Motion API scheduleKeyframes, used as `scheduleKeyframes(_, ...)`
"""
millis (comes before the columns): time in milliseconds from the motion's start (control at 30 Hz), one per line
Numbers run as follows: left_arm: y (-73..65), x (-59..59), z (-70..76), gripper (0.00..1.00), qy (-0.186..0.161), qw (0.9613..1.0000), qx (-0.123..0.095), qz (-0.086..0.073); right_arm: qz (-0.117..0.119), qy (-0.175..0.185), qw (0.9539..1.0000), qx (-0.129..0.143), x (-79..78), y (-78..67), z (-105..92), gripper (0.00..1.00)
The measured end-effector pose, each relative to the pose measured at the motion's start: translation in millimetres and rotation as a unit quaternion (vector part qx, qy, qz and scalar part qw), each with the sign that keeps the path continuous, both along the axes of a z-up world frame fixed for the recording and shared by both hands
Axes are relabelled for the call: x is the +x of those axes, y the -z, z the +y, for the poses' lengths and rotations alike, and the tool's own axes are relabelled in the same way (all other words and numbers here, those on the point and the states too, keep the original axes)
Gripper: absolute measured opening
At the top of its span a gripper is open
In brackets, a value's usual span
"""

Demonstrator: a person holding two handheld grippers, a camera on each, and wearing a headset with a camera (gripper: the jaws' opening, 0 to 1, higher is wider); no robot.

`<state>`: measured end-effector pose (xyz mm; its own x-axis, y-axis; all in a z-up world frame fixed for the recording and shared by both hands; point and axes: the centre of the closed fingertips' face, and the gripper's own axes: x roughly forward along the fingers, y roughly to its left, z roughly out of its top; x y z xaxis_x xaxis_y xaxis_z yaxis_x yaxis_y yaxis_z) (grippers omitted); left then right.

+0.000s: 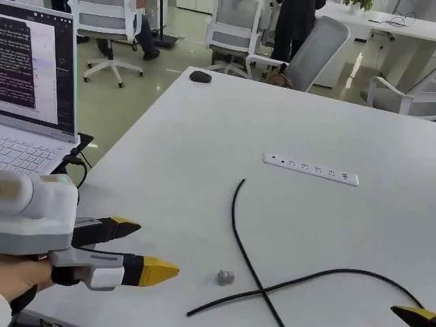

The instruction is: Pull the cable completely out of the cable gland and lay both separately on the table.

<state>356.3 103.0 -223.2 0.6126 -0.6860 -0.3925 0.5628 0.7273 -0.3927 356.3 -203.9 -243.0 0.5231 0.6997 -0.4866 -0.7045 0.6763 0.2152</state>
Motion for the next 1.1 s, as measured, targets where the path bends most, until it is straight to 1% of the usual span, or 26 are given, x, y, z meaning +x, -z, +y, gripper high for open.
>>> scheduleKeyframes(133,-1.1,0.8,2.2,0.80,-0.005,1.0000,-0.002,0.002,0.004,0.003,1.0000,0.001,0.1,1.2,-1.8,0.44)
scheduleKeyframes(500,0.9,0.4,1.8,0.80,-0.006,0.9999,-0.004,0.009,0.007,0.011,0.9999,0.005,0.7,3.3,-4.3,0.42)
scheduleKeyframes(667,0.6,0.2,-0.6,0.80,-0.007,0.9999,-0.009,0.009,0.007,0.013,0.9999,0.005,-1.7,3.9,-5.7,0.41)
scheduleKeyframes(767,3.8,-0.5,-2.5,0.80,-0.009,0.9997,-0.015,0.014,0.004,0.014,0.9999,0.005,-4.0,4.1,-8.4,0.40)
scheduleKeyframes(933,8.2,-2.9,-8.2,0.80,-0.003,0.9996,-0.018,0.022,0.003,0.025,0.9997,0.005,-0.8,3.4,-18.0,0.39)
scheduleKeyframes(1100,9.4,-1.8,-10.2,0.80,-0.003,0.9995,-0.021,0.024,0.002,0.028,0.9996,0.005,-0.3,2.8,-20.7,0.38)
